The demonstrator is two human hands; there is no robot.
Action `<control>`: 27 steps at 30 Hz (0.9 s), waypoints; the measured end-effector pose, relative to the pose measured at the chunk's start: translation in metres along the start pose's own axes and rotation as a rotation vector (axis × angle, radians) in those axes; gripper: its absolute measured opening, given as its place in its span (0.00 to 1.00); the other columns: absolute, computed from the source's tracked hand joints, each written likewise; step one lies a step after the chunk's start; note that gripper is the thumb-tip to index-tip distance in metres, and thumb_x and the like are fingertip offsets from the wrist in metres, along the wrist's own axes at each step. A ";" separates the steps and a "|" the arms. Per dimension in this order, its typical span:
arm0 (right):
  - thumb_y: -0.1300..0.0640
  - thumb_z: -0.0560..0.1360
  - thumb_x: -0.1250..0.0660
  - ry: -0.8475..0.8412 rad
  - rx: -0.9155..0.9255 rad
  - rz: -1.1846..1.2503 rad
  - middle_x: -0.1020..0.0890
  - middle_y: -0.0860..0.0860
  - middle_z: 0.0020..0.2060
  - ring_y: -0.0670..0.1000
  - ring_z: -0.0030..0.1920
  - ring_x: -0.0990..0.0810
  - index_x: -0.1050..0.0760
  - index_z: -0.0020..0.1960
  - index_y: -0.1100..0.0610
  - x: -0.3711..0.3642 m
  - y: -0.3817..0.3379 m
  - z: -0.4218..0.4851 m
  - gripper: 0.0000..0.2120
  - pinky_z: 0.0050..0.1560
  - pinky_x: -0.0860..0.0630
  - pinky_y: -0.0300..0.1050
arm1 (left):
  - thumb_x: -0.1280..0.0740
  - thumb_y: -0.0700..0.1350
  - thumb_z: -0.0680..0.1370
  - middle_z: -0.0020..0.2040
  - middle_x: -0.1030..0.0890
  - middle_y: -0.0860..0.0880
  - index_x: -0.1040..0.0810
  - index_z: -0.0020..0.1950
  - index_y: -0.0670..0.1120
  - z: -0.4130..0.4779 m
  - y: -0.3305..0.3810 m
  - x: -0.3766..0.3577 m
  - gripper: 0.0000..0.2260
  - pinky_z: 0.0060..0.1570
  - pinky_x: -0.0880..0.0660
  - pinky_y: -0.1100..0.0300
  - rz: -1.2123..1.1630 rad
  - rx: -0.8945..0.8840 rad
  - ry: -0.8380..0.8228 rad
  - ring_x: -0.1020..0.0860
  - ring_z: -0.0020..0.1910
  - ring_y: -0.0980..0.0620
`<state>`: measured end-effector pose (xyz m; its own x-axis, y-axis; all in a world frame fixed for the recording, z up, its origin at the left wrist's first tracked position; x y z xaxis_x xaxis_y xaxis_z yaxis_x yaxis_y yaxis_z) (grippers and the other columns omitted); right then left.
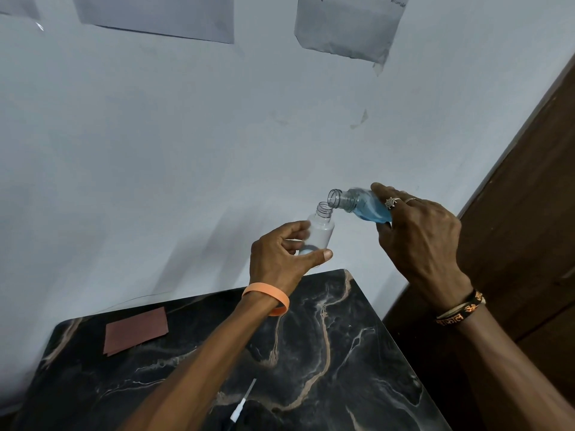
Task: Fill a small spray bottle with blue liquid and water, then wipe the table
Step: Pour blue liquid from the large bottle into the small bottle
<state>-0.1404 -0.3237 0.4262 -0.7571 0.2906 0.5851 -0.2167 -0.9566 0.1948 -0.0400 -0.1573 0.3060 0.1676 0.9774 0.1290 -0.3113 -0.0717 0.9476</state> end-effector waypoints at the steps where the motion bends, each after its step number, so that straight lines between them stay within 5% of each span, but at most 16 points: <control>1: 0.64 0.66 0.23 0.006 0.001 0.004 0.14 0.56 0.47 0.61 0.42 0.15 0.19 0.63 0.57 0.000 0.000 0.000 0.25 0.39 0.22 0.46 | 0.20 0.58 0.60 0.49 0.19 0.63 0.21 0.57 0.60 0.000 0.000 0.000 0.26 0.41 0.25 0.75 0.001 -0.001 0.001 0.19 0.44 0.67; 27: 0.66 0.62 0.21 0.043 0.021 -0.014 0.14 0.56 0.47 0.60 0.42 0.14 0.18 0.60 0.58 -0.001 -0.002 0.000 0.26 0.37 0.20 0.47 | 0.19 0.56 0.61 0.49 0.19 0.63 0.20 0.59 0.56 -0.001 -0.002 0.000 0.28 0.40 0.26 0.75 -0.009 0.002 0.005 0.20 0.45 0.68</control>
<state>-0.1392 -0.3224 0.4255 -0.7797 0.3028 0.5481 -0.2149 -0.9515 0.2200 -0.0406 -0.1564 0.3041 0.1652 0.9790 0.1192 -0.3077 -0.0637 0.9494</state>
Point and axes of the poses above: each hand's wrist, its own z-axis towards the middle knuckle, its own x-axis out of the back of the hand, y = z × x, the point moved 6 cm from there along z, towards the middle knuckle
